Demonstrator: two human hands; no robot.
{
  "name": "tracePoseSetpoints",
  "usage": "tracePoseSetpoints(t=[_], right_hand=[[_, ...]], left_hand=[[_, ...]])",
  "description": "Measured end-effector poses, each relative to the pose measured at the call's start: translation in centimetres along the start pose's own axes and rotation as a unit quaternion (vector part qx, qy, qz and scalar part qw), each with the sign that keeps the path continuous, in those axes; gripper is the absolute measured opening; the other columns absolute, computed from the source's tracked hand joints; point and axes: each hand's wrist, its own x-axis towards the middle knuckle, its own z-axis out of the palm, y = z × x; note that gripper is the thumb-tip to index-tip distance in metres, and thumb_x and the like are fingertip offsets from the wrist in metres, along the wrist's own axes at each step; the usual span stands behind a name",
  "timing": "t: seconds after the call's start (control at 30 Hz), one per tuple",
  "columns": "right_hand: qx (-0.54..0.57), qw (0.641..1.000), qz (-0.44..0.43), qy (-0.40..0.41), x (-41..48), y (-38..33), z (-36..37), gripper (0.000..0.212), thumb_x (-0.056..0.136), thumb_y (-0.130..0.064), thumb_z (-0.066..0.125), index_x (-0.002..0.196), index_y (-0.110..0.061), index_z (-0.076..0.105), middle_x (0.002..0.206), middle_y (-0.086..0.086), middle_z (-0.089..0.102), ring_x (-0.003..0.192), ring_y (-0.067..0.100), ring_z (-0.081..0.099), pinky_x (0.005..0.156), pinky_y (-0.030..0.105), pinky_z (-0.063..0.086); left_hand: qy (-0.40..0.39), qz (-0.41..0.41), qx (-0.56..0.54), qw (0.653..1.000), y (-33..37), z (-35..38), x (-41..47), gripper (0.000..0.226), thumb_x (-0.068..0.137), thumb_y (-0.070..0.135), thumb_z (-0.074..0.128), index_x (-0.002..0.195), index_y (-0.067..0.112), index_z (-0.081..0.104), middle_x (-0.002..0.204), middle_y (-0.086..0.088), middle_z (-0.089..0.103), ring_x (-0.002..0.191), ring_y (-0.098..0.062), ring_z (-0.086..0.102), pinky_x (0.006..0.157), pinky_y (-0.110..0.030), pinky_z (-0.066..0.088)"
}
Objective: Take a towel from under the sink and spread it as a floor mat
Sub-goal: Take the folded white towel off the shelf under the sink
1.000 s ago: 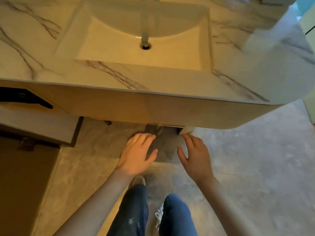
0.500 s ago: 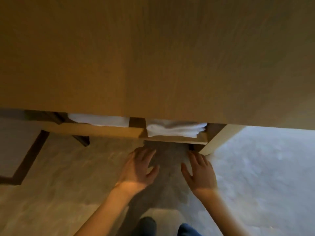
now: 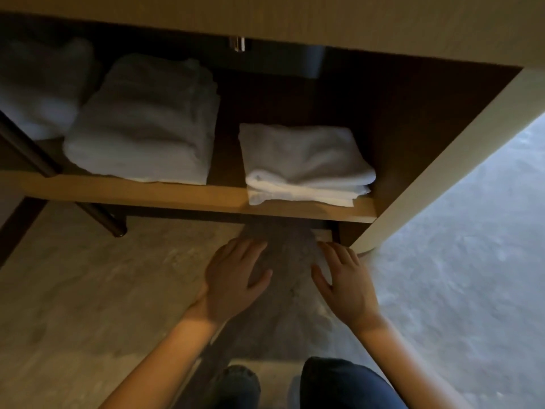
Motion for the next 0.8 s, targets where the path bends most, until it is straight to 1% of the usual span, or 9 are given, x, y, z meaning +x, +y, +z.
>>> tracePoseSetpoints(t=[0.1, 0.2, 0.3, 0.4, 0.5, 0.57, 0.7, 0.73, 0.8], right_hand=[[-0.009, 1.0, -0.002, 0.003, 0.0, 0.1, 1.5, 0.053, 0.096, -0.056, 0.034, 0.134, -0.023, 0.05, 0.13, 0.001, 0.06, 0.115, 0.021, 0.058, 0.091, 0.036, 0.051], [-0.007, 1.0, -0.013, -0.004, -0.3, 0.4, 3.0, 0.054, 0.097, -0.057, 0.031, 0.135, -0.024, 0.05, 0.131, 0.0, 0.06, 0.116, 0.021, 0.058, 0.095, 0.037, 0.05], [0.008, 1.0, -0.021, -0.008, -0.6, 0.8, 3.7, 0.055, 0.097, -0.056, 0.031, 0.136, -0.022, 0.049, 0.132, 0.001, 0.059, 0.117, 0.021, 0.057, 0.097, 0.039, 0.05], [0.027, 0.999, -0.024, 0.004, -0.4, 0.7, 3.1, 0.052, 0.097, -0.052, 0.038, 0.138, -0.022, 0.049, 0.133, 0.001, 0.058, 0.118, 0.02, 0.056, 0.097, 0.037, 0.049], [0.072, 0.996, -0.028, 0.039, 0.5, 0.2, 1.4, 0.051, 0.096, -0.051, 0.04, 0.138, -0.023, 0.048, 0.135, -0.001, 0.056, 0.119, 0.018, 0.054, 0.095, 0.033, 0.048], [0.11, 0.99, -0.042, 0.081, 1.4, -0.2, -0.2, 0.048, 0.095, -0.05, 0.041, 0.136, -0.025, 0.048, 0.133, -0.003, 0.055, 0.117, 0.013, 0.053, 0.093, 0.03, 0.05], [0.167, 0.97, -0.08, 0.16, 4.4, -0.8, -3.3, 0.042, 0.097, -0.049, 0.041, 0.133, -0.029, 0.047, 0.121, -0.012, 0.055, 0.1, -0.002, 0.049, 0.085, 0.016, 0.044], [0.169, 0.967, -0.082, 0.173, 5.3, -0.7, -3.9, 0.043, 0.097, -0.05, 0.042, 0.134, -0.029, 0.047, 0.121, -0.012, 0.054, 0.102, -0.003, 0.048, 0.088, 0.013, 0.04], [0.156, 0.966, -0.079, 0.19, 7.1, -0.5, -4.7, 0.047, 0.095, -0.049, 0.044, 0.137, -0.027, 0.046, 0.13, -0.009, 0.054, 0.117, 0.001, 0.046, 0.097, 0.01, 0.03]], left_hand=[[-0.007, 0.007, 0.006, 1.0, -0.5, 1.4, -0.2, 0.052, 0.086, 0.049, 0.047, 0.122, 0.015, 0.065, 0.117, -0.002, 0.066, 0.105, -0.024, 0.062, 0.084, -0.035, 0.05], [-0.005, 0.015, 0.016, 1.0, -1.3, 3.0, -0.4, 0.052, 0.086, 0.048, 0.048, 0.122, 0.015, 0.065, 0.116, -0.002, 0.066, 0.105, -0.025, 0.061, 0.084, -0.038, 0.051], [-0.007, 0.026, 0.016, 1.0, -2.0, 4.1, -0.8, 0.051, 0.087, 0.048, 0.048, 0.124, 0.016, 0.063, 0.119, -0.001, 0.064, 0.107, -0.022, 0.059, 0.087, -0.038, 0.051], [0.009, 0.033, 0.006, 0.999, -2.4, 4.2, -0.8, 0.052, 0.087, 0.048, 0.048, 0.125, 0.015, 0.062, 0.119, -0.001, 0.064, 0.107, -0.022, 0.059, 0.087, -0.036, 0.05], [0.038, 0.049, -0.011, 0.998, -2.1, 3.1, 0.1, 0.052, 0.088, 0.048, 0.048, 0.126, 0.015, 0.06, 0.121, -0.003, 0.062, 0.109, -0.022, 0.059, 0.089, -0.037, 0.051], [0.071, 0.06, -0.01, 0.996, -1.8, 1.8, 1.3, 0.053, 0.09, 0.051, 0.046, 0.131, 0.018, 0.056, 0.127, -0.001, 0.059, 0.114, -0.017, 0.057, 0.093, -0.035, 0.05], [0.158, 0.111, -0.023, 0.981, -1.1, -1.6, 4.4, 0.05, 0.093, 0.051, 0.047, 0.132, 0.021, 0.052, 0.126, 0.001, 0.056, 0.111, -0.01, 0.055, 0.091, -0.027, 0.049], [0.179, 0.115, -0.031, 0.977, -1.0, -2.3, 5.3, 0.049, 0.093, 0.05, 0.048, 0.132, 0.021, 0.051, 0.127, 0.002, 0.056, 0.111, -0.01, 0.054, 0.091, -0.026, 0.047], [0.21, 0.095, -0.031, 0.973, -0.8, -3.3, 6.9, 0.051, 0.09, 0.05, 0.05, 0.133, 0.021, 0.051, 0.13, 0.004, 0.052, 0.115, -0.01, 0.049, 0.095, -0.022, 0.041]])
